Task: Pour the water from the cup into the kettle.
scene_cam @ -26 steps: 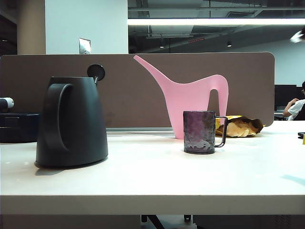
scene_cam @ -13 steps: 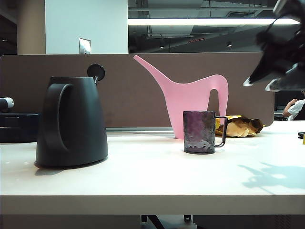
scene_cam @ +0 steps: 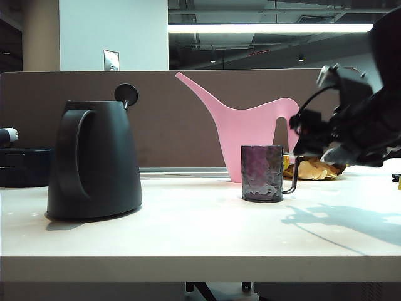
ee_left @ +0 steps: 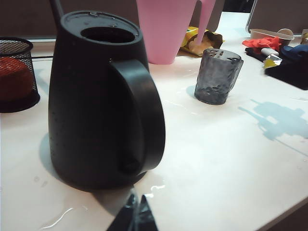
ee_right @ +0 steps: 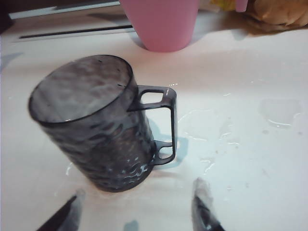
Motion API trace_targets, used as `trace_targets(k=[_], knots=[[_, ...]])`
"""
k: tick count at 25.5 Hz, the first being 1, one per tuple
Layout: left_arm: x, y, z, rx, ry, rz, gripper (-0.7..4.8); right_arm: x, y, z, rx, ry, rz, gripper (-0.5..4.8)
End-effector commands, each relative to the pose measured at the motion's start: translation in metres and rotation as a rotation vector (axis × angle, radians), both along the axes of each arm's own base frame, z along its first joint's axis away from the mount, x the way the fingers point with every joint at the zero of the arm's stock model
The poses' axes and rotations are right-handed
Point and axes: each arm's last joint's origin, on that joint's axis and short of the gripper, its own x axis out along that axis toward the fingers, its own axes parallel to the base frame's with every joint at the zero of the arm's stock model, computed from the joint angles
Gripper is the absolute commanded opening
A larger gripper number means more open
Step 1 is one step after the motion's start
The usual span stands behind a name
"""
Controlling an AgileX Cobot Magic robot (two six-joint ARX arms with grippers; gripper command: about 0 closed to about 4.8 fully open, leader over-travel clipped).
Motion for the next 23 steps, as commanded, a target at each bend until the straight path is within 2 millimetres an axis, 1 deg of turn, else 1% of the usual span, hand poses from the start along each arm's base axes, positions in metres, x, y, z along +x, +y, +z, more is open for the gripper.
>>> trace_targets(k=[1, 4, 10, 14, 19, 23], knots=[[0.0, 0.0, 0.002, -0.001, -0.014, -0.006, -0.05, 0.014, 0.004, -0.004, 0.005, -0.022, -0.007, 2.83], [0.0, 0.0, 0.002, -0.001, -0.015, -0.006, -0.05, 0.026, 0.007, -0.01, -0.009, -0.017, -0.048, 2.83], [0.0, 0.0, 0.002, -0.001, -0.015, -0.006, -0.05, 0.049, 0.013, -0.015, -0.01, -0.017, -0.054, 2.8], [0.0, 0.0, 0.002, -0.001, -0.015, -0.006, -0.05, 0.061, 0.012, -0.021, -0.017, -0.011, -0.086, 2.78], [0.0, 0.0, 0.002, -0.001, -0.015, -0.005, -0.05, 0.069, 0.009, -0.018, -0.021, -0.027, -0.114, 2.74], [0.0, 0.0, 0.002, -0.001, -0.015, -0.005, -0.05, 0.082, 0.011, -0.017, -0.02, -0.028, -0.114, 2.74]])
